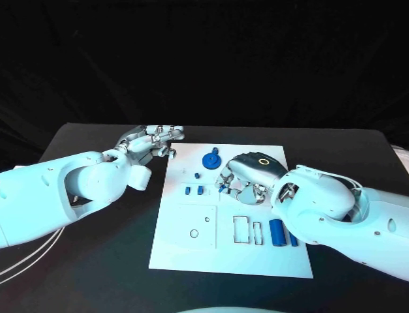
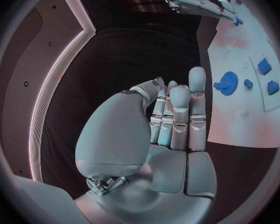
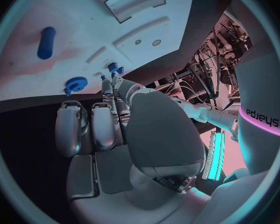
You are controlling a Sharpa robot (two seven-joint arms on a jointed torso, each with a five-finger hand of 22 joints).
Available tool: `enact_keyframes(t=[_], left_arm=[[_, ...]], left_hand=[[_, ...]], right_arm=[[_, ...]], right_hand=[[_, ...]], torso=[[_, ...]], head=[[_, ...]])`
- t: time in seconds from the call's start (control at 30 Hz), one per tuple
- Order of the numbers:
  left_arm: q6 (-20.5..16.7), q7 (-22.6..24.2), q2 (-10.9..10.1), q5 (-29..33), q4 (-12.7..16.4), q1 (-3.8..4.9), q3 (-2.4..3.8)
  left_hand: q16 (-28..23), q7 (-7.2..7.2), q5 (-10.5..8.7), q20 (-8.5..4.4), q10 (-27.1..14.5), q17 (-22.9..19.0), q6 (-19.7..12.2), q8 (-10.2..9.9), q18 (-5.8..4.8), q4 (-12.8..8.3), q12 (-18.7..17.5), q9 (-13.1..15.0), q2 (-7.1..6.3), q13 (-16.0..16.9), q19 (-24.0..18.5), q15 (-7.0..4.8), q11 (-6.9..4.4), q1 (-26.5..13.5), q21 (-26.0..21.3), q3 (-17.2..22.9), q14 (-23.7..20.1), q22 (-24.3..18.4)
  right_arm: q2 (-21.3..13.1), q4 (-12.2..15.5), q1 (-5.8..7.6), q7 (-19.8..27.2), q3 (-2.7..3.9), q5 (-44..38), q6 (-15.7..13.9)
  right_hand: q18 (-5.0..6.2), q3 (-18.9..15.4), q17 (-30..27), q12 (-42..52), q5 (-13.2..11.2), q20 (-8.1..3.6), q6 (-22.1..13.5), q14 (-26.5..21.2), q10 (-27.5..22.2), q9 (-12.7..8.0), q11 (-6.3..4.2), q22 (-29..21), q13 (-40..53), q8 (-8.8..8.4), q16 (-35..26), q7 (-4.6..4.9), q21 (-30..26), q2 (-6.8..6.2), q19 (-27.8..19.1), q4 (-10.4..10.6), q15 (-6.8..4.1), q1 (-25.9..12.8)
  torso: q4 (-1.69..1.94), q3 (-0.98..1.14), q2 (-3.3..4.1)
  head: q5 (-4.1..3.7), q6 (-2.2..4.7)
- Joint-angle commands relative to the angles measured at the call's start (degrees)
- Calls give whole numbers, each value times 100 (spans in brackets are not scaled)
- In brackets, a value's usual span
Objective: Assemble the parts on the task board
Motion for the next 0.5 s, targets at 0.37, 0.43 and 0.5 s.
enact_keyframes(t=[0.37,0.43,0.5], left_arm=[[110,23,15,-23,78,1,3],[112,23,15,-23,80,1,3],[113,23,16,-23,82,1,3]], left_hand=[[-30,-20,2,-19,-40,-5,-36,16,40,-45,40,-5,33,1,-6,-16,1,28,-20,-3,-42,-5],[-30,-20,2,-19,-40,-5,-36,16,40,-45,40,-5,33,1,-6,-16,1,28,-20,-3,-42,-5],[-30,-20,2,-19,-40,-5,-36,16,40,-45,40,-5,33,1,-6,-16,1,28,-20,-3,-42,-5]], right_arm=[[411,-245,-277,244,-100,-13,473],[434,-267,-296,250,-109,-16,492],[446,-279,-311,254,-117,-18,510]], right_hand=[[29,16,-16,-39,25,10,-12,232,95,2,-60,45,3,10,8,50,0,-24,9,-35,24,-48],[29,16,-16,-40,23,10,-12,232,93,2,-58,47,3,9,8,51,2,-27,11,-38,25,-50],[28,16,-17,-41,23,11,-13,232,93,3,-58,48,3,9,8,51,3,-27,11,-39,26,-51]], torso=[[-8,4,3],[-7,6,-1],[-6,8,1]], head=[[131,-104],[135,-113],[142,-117]])
